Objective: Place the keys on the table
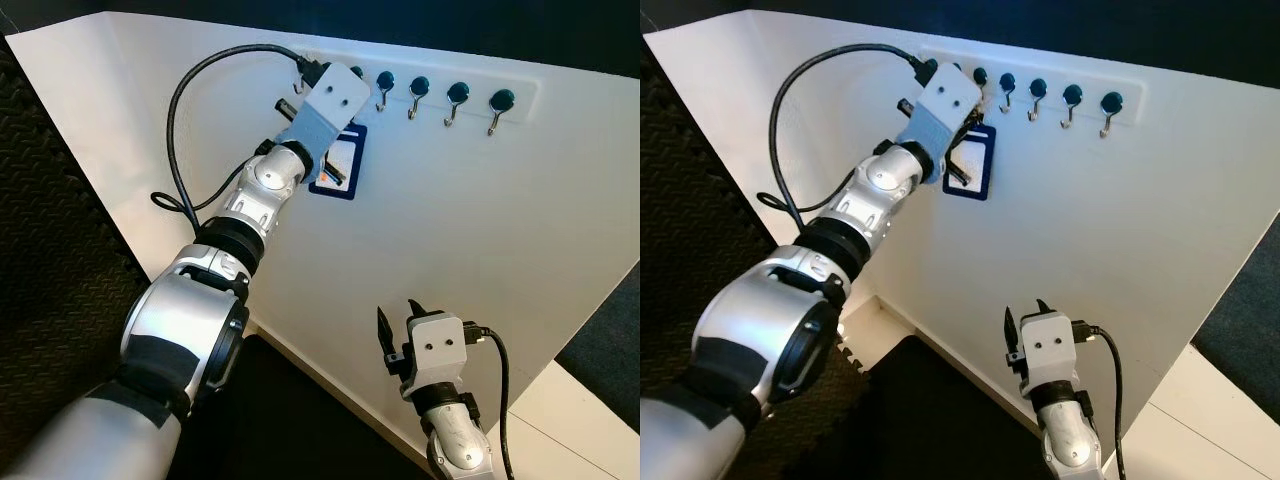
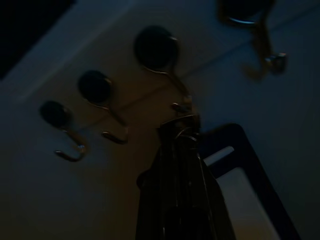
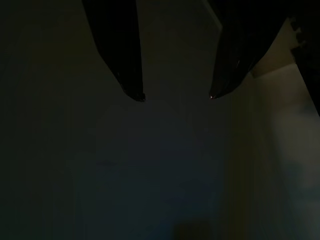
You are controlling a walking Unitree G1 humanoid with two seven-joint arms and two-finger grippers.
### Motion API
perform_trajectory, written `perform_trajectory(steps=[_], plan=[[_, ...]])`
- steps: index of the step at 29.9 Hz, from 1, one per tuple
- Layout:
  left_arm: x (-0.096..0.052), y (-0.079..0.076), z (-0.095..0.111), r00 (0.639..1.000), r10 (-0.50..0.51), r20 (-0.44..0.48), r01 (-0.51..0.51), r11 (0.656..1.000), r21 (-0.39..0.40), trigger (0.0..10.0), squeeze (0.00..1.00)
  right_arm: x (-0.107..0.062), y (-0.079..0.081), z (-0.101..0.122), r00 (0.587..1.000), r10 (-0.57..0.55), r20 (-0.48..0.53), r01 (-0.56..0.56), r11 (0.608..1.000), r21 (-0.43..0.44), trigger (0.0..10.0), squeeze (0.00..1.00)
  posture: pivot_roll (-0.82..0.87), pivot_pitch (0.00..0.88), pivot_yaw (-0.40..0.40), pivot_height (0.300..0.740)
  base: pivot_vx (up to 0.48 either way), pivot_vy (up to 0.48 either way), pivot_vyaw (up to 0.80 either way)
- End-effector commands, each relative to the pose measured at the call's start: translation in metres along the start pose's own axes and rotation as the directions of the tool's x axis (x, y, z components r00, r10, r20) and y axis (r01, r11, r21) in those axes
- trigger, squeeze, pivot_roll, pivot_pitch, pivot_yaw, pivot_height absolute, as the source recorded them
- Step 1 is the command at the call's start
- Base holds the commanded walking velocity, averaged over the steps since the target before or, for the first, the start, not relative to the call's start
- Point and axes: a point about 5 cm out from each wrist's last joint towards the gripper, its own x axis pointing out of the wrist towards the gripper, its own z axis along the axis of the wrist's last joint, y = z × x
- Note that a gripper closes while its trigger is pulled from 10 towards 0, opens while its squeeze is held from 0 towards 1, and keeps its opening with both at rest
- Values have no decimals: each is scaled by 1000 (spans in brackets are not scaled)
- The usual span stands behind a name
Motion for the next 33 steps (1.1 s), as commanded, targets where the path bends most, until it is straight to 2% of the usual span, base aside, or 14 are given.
perform_trajectory(steps=[1, 7, 8, 9, 10, 12, 14, 19, 28, 33], plan=[[-1, 17, 11, 998, 49, 48, -53, 996, 73, 10000, 0, -3, 5, -6, 999, 12, -30, -11, 1000, 9, 10000, 0, -17, 211, 124, 740, 0, 0, 0], [-1, 16, 10, 998, 27, 58, -32, 995, 92, 10000, 0, -2, 5, -6, 999, 13, -29, -13, 1000, 9, 10000, 0, -15, 209, 123, 740, 0, 0, 0], [-1, 16, 11, 998, 26, 65, -33, 993, 117, 10000, 0, -2, 5, -6, 1000, 12, -29, -12, 1000, 10, 10000, 0, -14, 210, 124, 740, 0, 0, 0], [-1, 12, 12, 998, -17, 64, 3, 977, 212, 10000, 0, -2, 5, -6, 1000, 12, -28, -11, 1000, 10, 10000, 0, -14, 211, 124, 740, 0, 0, 0], [-1, 12, 12, 998, -17, 64, 3, 977, 212, 10000, 0, -2, 5, -6, 1000, 12, -28, -11, 1000, 10, 10000, 0, -14, 211, 124, 740, 0, 0, 0], [-2, 7, 8, 998, -62, 32, 51, 961, 273, 10000, 0, -2, 5, -6, 1000, 12, -28, -11, 1000, 11, 10000, 0, -14, 212, 125, 740, 0, 0, 0], [-3, 5, 4, 997, -82, 11, 75, 953, 293, 10000, 0, -3, 5, -6, 1000, 12, -29, -11, 1000, 12, 10000, 0, -15, 213, 125, 740, 0, 0, 0], [-4, 4, 1, 995, -96, -8, 94, 945, 313, 10000, 0, -3, 5, -6, 999, 11, -31, -11, 1000, 12, 10000, 0, -13, 214, 124, 740, 0, 0, 0], [-3, 26, 10, 997, 69, 27, -74, 957, 282, 10000, 0, -4, 6, -7, 999, 13, -34, -12, 1000, 15, 10000, 0, -13, 215, 125, 740, 0, 0, 0], [-3, 30, 14, 995, 80, 52, -91, 956, 279, 10000, 0, -5, 6, -7, 999, 11, -36, -10, 1000, 15, 10000, 0, -15, 216, 127, 740, 0, 0, 0]])
